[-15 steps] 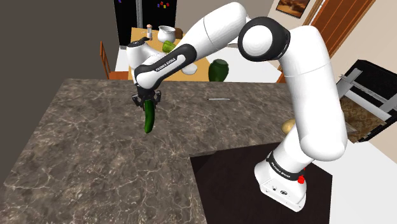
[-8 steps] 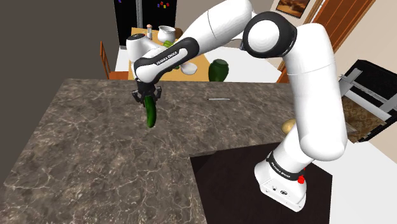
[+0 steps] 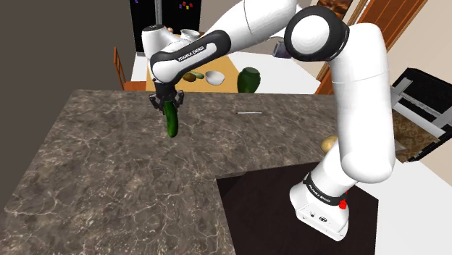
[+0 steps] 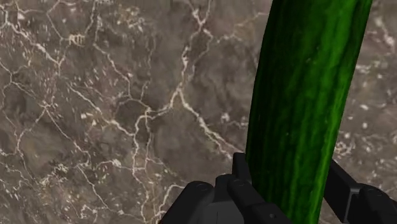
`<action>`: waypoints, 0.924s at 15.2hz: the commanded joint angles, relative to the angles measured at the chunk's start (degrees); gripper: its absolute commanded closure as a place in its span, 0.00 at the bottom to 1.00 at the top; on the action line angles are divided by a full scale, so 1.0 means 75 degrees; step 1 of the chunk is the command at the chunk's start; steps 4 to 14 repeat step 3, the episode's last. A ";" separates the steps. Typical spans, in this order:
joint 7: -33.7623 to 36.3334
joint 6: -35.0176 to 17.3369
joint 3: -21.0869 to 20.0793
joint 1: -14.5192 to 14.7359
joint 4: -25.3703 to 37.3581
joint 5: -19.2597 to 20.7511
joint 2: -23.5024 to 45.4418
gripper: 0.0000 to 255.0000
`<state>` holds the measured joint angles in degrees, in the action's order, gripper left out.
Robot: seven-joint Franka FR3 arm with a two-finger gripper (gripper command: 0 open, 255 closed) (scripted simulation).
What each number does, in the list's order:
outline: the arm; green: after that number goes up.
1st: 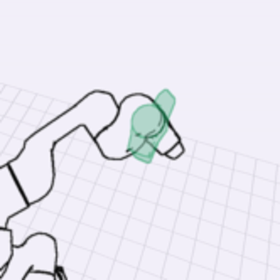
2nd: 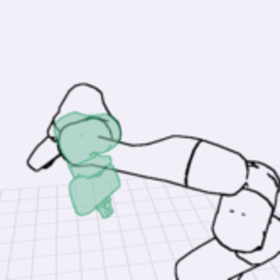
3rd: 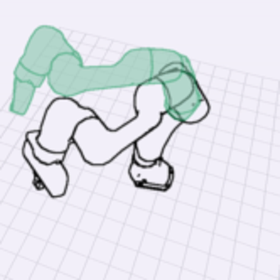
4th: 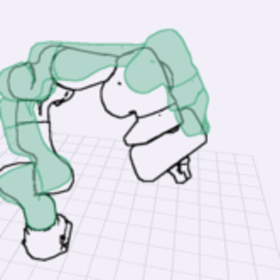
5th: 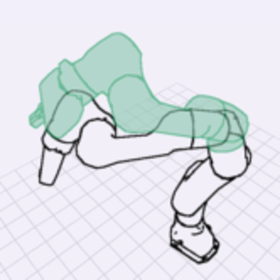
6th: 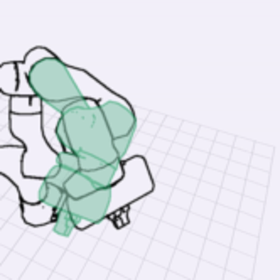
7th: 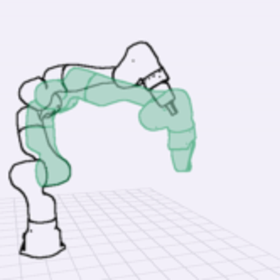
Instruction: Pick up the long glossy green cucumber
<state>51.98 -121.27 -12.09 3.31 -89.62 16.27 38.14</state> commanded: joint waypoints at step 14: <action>-0.0031 0.0143 -0.0025 -0.0015 0.0004 -0.0037 -0.0146 1.00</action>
